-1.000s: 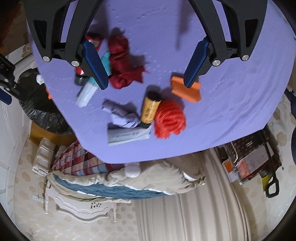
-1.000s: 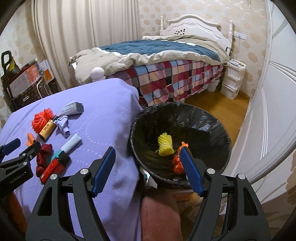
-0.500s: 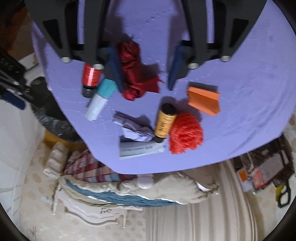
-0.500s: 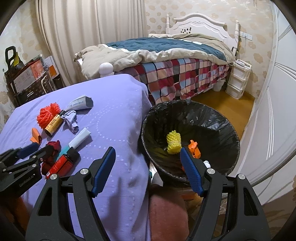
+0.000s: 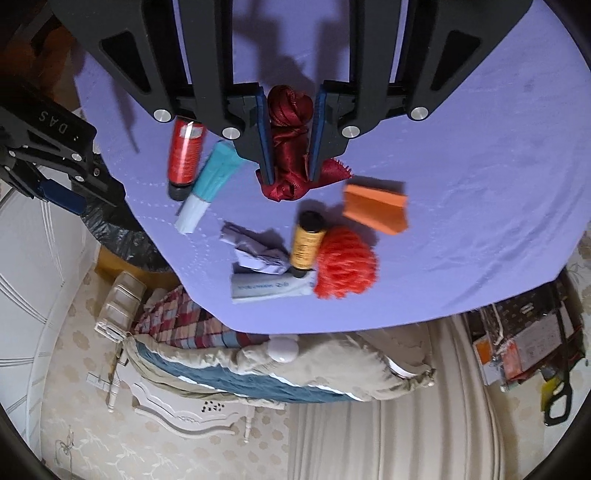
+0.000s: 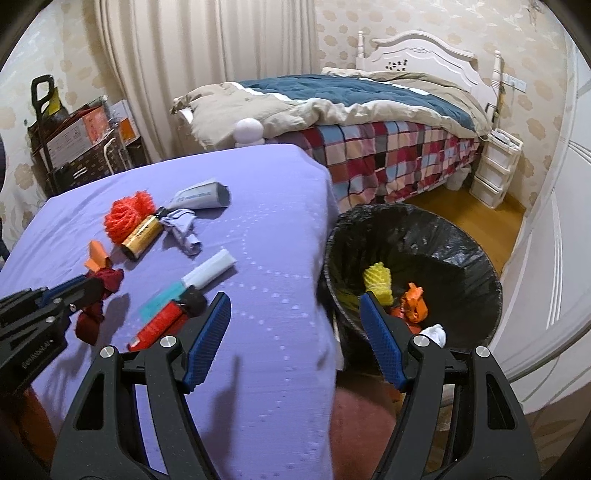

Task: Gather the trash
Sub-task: 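Grasp the red spray can with the right gripper while the left gripper holds the ribbon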

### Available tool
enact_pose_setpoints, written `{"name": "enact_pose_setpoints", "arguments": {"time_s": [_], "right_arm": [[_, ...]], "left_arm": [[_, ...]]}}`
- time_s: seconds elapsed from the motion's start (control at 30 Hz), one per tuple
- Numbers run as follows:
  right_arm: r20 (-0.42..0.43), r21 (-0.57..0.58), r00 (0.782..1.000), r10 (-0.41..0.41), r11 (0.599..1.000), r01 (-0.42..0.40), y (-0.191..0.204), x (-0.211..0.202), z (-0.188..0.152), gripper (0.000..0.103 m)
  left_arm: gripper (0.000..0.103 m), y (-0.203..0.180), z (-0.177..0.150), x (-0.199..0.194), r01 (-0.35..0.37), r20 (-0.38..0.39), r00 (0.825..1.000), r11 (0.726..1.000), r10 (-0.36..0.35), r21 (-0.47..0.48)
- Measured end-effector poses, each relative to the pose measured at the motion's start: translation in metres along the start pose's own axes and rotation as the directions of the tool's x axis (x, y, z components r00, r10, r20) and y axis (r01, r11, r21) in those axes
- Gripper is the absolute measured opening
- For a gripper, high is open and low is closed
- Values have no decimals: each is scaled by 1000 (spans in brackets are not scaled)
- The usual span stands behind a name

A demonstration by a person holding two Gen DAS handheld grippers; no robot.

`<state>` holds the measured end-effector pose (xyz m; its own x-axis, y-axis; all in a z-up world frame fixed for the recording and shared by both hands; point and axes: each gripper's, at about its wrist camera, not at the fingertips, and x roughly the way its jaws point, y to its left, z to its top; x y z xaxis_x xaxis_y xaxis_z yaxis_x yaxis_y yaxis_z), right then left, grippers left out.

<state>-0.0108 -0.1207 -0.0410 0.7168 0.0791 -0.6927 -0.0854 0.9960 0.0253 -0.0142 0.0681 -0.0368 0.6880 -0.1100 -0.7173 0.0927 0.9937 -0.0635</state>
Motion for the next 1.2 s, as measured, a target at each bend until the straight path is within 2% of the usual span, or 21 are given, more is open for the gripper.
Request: {"name": "enact_pose_setpoints", "arguments": {"time_s": [0.33,0.43,0.5,0.57,0.63,0.77,0.83,0.93,1.1,1.2], "right_arm": [[-18,-51,997,72,996,-73,40,3,1,71],[-40,-67,995,95,993,-98,54,9,-1,71],[-51,-78,994,99,992,-102,62,13,-3,71],[-64,-89,994,92,991,-97,65,17,-4,70],[-75,-91,994,85,992,-92,65,19,-5,70],[-97,-97,992,78,992,-87,65,21,-6,63],[-113,-106,991,71,991,-84,65,23,-7,56],[-127,-100,989,77,991,-90,62,25,-10,51],[-123,-103,989,79,990,-92,62,25,-7,51],[-119,-108,990,80,990,-93,63,27,-5,49]], "left_arm": [[20,49,-18,-10,-105,-12,994,992,104,-66],[20,56,-22,-6,-113,-25,994,990,111,-83],[27,60,-25,-6,-118,-26,993,989,116,-89],[47,61,-26,-8,-127,-16,992,988,126,-90],[61,62,-28,-9,-129,-6,992,988,129,-89],[72,65,-30,-8,-122,-20,992,988,121,-91],[72,67,-30,-7,-122,-27,992,987,120,-100],[72,71,-30,-6,-111,-37,994,987,107,-119],[72,73,-30,-4,-99,-54,994,987,93,-130],[62,71,-31,-2,-97,-64,994,988,89,-123]]}}
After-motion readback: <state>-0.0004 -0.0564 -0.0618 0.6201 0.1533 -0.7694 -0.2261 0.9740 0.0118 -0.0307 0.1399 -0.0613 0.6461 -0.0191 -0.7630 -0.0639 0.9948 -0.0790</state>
